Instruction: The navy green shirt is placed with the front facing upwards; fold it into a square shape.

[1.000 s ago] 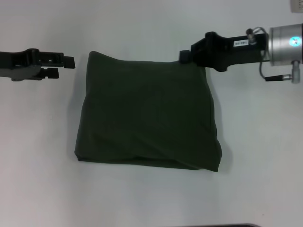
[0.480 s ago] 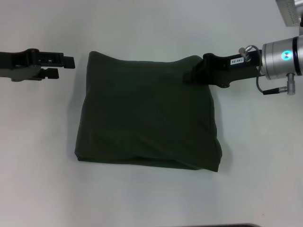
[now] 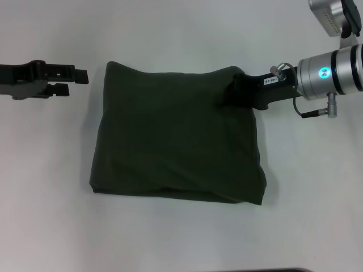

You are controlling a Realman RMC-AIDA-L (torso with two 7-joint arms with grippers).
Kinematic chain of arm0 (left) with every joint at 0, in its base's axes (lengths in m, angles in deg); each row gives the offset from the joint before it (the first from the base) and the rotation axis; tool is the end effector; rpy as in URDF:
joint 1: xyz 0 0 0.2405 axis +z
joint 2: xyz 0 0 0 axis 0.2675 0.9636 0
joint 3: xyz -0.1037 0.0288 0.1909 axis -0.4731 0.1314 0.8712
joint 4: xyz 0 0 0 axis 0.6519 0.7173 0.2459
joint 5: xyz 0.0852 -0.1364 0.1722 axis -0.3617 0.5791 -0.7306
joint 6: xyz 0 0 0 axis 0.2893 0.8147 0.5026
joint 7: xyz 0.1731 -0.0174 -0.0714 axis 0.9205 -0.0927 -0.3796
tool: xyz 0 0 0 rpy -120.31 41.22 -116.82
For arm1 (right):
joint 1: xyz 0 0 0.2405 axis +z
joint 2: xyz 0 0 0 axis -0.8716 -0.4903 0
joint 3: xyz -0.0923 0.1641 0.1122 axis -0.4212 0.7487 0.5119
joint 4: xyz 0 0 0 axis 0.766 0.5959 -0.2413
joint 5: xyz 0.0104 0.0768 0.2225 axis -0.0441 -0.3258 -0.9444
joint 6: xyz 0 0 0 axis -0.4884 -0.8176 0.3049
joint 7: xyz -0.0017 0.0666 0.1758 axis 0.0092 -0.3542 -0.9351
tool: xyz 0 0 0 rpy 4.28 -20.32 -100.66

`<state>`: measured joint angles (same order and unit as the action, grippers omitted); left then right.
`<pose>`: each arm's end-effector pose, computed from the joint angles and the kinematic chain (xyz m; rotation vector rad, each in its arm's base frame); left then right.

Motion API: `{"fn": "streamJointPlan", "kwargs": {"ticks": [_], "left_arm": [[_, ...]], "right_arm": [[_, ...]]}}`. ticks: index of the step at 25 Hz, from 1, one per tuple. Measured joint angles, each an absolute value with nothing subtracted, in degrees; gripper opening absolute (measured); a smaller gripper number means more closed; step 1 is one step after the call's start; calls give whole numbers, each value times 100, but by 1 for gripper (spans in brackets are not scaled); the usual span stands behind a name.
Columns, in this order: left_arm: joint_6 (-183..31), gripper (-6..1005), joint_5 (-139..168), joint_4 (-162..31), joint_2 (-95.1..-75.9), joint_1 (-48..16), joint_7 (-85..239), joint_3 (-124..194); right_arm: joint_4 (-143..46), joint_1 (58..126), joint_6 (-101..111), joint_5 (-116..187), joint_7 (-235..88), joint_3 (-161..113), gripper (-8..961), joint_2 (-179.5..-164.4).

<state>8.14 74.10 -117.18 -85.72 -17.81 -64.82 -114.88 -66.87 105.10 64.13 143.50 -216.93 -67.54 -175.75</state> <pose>-0.2570 0.3707 0.0419 -2.2364 -1.8438 -0.4457 0.2340 0.3886 -0.0868 -2.1535 2.0747 0.3558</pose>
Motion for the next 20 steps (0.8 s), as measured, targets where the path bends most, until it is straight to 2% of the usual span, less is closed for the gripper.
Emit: {"fn": "streamJointPlan", "kwargs": {"ticks": [8,20], "left_arm": [[799,751,7410,-11719,-8572,-1779,-6482,-11488],[834,751,7410,-11728,-8572,-1770,-6482,-11488]], "right_arm": [[-6737,10530,6297,14347,-21886,-6939,0,-17560],[-7234,10278,7078,14056,-21887,-6577,0,-17314]]}}
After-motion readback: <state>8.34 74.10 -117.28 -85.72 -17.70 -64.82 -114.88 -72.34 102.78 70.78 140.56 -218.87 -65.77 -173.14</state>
